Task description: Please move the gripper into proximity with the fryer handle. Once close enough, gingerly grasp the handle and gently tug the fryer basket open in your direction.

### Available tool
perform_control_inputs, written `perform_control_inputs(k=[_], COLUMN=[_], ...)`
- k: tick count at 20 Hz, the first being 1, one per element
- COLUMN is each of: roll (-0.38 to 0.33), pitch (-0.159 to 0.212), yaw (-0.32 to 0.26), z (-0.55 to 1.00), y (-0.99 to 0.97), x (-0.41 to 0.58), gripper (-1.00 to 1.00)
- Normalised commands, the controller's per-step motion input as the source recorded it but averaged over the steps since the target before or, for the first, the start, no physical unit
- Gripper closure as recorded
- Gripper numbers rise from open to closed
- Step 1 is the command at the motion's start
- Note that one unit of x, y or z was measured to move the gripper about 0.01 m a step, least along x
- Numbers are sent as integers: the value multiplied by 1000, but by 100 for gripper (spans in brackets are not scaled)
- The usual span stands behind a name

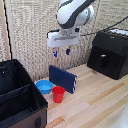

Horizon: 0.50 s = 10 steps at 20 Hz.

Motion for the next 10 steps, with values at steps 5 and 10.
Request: perform_control_inputs(k=[5,10], roll=[0,0], pitch=[-1,0], yaw=[-375,-375], z=[-34,-50], y=[-26,-32], x=[7,6], gripper=[-100,-100])
